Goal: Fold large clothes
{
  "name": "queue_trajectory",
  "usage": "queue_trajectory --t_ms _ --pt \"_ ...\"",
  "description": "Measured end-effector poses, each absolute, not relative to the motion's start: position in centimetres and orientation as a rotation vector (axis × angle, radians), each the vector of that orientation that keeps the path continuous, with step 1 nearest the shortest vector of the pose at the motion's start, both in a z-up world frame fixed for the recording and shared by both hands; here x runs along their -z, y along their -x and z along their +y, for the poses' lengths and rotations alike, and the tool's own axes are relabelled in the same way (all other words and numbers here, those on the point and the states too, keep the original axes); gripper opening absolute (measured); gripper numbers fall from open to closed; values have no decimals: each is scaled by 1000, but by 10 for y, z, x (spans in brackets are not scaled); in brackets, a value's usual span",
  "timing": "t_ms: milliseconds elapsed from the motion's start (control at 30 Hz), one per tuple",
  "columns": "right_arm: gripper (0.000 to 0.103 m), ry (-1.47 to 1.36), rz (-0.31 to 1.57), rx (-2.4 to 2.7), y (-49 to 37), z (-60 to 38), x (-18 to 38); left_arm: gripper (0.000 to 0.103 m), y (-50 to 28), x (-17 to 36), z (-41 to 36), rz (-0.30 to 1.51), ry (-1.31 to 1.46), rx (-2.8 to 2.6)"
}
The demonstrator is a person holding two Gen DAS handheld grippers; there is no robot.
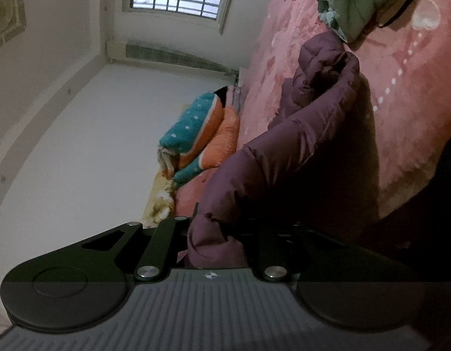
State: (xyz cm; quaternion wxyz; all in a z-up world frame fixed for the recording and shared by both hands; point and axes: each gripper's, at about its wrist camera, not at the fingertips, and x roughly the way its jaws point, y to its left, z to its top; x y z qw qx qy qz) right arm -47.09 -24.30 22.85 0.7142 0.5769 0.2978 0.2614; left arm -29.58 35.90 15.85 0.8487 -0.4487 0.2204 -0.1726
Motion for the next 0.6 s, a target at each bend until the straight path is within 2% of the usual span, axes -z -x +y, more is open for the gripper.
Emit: queue_trajectory --t_ms 167,367,600 --pt "18 -1343 616 -591 445 -249 -232 11 265 -154 373 446 1046 296" --pt "18 -1334 564 -615 366 -243 -235 12 203 -156 385 431 1060 243" --pt "18 -1459 524 -542 259 -235 -201 12 105 -143 383 447 1034 170"
